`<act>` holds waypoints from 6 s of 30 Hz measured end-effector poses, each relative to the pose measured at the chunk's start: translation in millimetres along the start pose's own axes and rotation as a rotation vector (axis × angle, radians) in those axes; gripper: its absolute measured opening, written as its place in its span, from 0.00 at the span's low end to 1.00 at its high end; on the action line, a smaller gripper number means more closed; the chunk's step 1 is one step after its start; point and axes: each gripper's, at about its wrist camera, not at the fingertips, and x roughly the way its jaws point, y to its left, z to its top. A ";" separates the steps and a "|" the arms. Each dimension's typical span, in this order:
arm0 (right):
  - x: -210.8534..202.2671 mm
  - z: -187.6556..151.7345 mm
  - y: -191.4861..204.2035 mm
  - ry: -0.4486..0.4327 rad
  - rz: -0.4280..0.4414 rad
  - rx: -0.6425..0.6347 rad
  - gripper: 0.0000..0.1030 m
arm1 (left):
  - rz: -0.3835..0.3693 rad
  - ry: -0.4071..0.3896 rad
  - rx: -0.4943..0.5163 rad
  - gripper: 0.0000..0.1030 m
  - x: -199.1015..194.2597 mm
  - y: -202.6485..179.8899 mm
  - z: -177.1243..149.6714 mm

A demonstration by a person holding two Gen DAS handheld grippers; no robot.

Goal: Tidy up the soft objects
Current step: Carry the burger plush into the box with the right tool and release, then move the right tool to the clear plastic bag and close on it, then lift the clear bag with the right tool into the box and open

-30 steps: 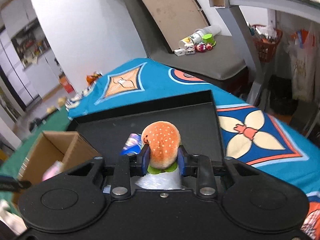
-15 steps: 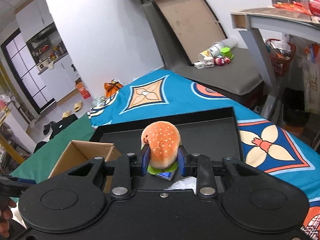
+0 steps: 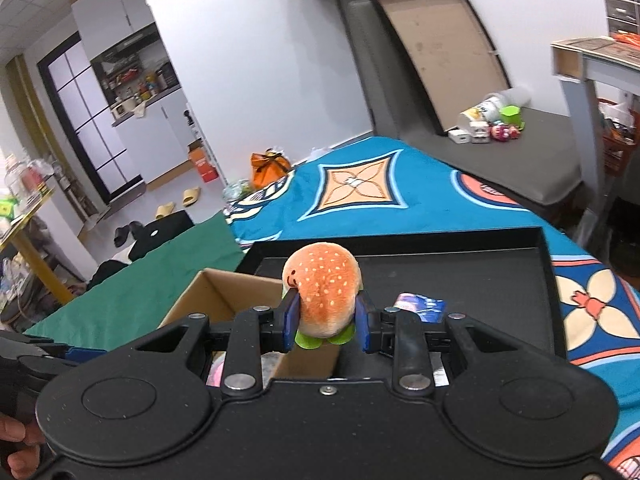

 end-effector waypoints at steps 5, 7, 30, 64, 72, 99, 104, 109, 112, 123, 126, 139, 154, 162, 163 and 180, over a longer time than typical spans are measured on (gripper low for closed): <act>10.5 -3.5 14.3 0.021 0.018 -0.007 0.28 | -0.015 0.005 -0.002 0.60 7.6 3.6 -2.2; 15.9 -4.0 20.9 0.031 0.030 -0.018 0.28 | -0.027 0.015 -0.004 0.59 12.3 5.3 -2.6; 45.7 -19.8 68.9 0.082 0.102 -0.092 0.44 | -0.115 0.057 -0.059 0.13 34.2 21.2 -4.7; 7.1 -58.5 -29.5 0.068 -0.110 0.048 0.55 | 0.030 0.030 0.033 0.67 9.3 -16.6 -2.6; 12.3 -67.3 -48.6 0.086 -0.126 0.046 0.55 | 0.049 0.058 0.054 0.67 14.0 -27.9 -2.0; 51.9 -80.1 -94.3 0.152 -0.251 0.109 0.71 | 0.105 0.125 0.081 0.68 38.7 -36.5 2.4; 54.0 -81.1 -90.6 0.169 -0.256 0.065 0.70 | 0.103 0.120 0.077 0.68 37.2 -34.9 2.8; 52.2 -77.2 -87.3 0.190 -0.200 0.061 0.33 | 0.098 0.117 0.083 0.68 33.9 -33.9 2.1; 44.9 -73.4 -83.0 0.188 -0.183 0.053 0.25 | 0.092 0.115 0.081 0.68 30.7 -33.2 2.6; 15.2 -60.2 -75.8 0.120 -0.174 0.063 0.23 | 0.086 0.092 0.056 0.68 16.5 -22.8 4.3; 10.3 -55.3 -76.0 0.100 -0.172 0.074 0.23 | 0.085 0.093 0.051 0.69 14.4 -19.7 3.0; -9.7 -31.0 -58.2 0.009 -0.139 0.070 0.23 | 0.041 0.072 0.030 0.68 3.4 -6.5 0.6; -16.2 -5.7 -12.3 -0.068 -0.059 0.024 0.23 | -0.018 0.031 0.002 0.68 -8.2 6.6 -4.4; -11.3 -1.9 19.6 -0.068 0.003 -0.011 0.23 | -0.052 0.020 -0.015 0.65 -4.1 14.7 -10.6; -9.4 -2.5 22.3 -0.065 0.010 -0.013 0.23 | -0.058 0.020 -0.020 0.65 -3.4 16.5 -11.7; 34.4 -21.6 84.2 0.071 0.055 -0.127 0.23 | -0.193 0.076 -0.100 0.21 35.7 37.6 -24.4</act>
